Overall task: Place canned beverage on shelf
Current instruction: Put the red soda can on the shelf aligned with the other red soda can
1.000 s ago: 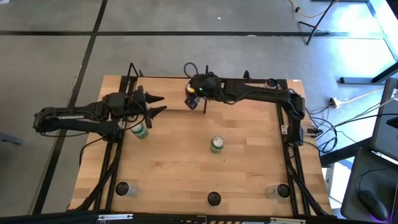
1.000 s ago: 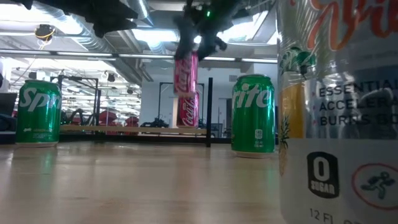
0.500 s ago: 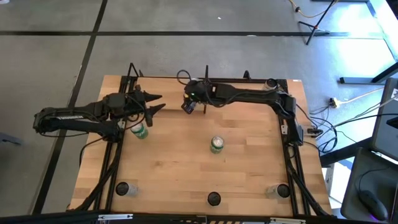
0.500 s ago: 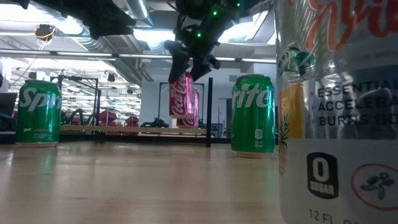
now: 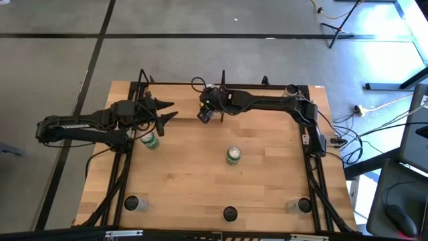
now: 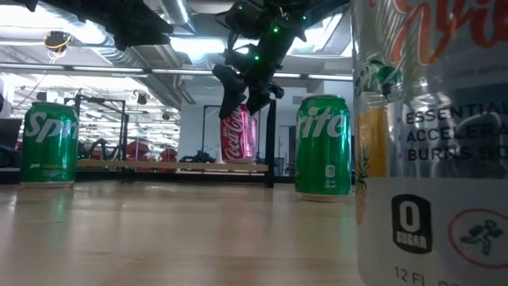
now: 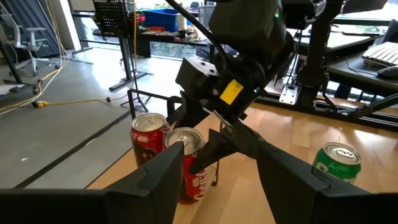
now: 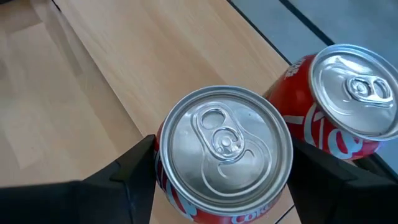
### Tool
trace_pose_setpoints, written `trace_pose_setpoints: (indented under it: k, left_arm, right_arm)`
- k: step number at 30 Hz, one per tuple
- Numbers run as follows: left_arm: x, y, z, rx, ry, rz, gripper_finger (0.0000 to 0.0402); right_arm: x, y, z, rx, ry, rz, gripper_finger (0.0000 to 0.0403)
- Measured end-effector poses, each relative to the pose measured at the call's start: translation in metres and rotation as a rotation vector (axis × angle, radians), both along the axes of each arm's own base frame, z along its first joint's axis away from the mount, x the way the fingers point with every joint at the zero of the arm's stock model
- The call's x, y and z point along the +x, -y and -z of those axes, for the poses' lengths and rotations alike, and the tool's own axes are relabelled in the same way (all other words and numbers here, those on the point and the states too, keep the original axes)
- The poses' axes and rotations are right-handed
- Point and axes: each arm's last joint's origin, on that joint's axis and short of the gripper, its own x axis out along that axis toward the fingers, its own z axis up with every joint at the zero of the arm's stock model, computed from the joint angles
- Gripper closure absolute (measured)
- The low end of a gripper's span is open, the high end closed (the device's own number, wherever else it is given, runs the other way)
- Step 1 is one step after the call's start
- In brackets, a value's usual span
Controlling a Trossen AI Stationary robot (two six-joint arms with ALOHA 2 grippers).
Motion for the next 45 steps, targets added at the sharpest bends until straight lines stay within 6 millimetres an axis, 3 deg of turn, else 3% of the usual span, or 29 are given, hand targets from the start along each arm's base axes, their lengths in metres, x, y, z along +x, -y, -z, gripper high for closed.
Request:
trace_pose_setpoints:
  k: [5, 11, 13, 27, 35, 45]
  left_arm:
    - [0.0, 0.0, 0.0, 0.0, 0.0, 0.0, 0.0207]
    - [0.0, 0.0, 0.0, 0.0, 0.0, 0.0, 0.0207]
    - [0.0, 0.0, 0.0, 0.0, 0.0, 0.0, 0.0207]
    - [0.0, 0.0, 0.0, 0.0, -0.002, 0.0, 0.0207]
    - [0.0, 0.0, 0.0, 0.0, -0.003, 0.0, 0.0207]
    - [0.0, 0.0, 0.002, -0.003, -0.023, 0.001, 0.0207]
  right_arm:
    - [0.0, 0.0, 0.0, -0.007, 0.0, 0.005, 0.0131]
    - [-0.001, 0.0, 0.001, -0.017, -0.014, 0.006, 0.0027]
    - [-0.002, 0.001, 0.001, -0.03, -0.026, 0.02, 0.0014]
    - [-0.003, 0.0, -0.035, -0.05, -0.016, 0.034, 0.0063]
    - [0.0, -0.001, -0.02, -0.067, -0.047, 0.041, 0.0064]
    - [-0.006, -0.001, -0.016, -0.108, -0.134, 0.054, 0.0064]
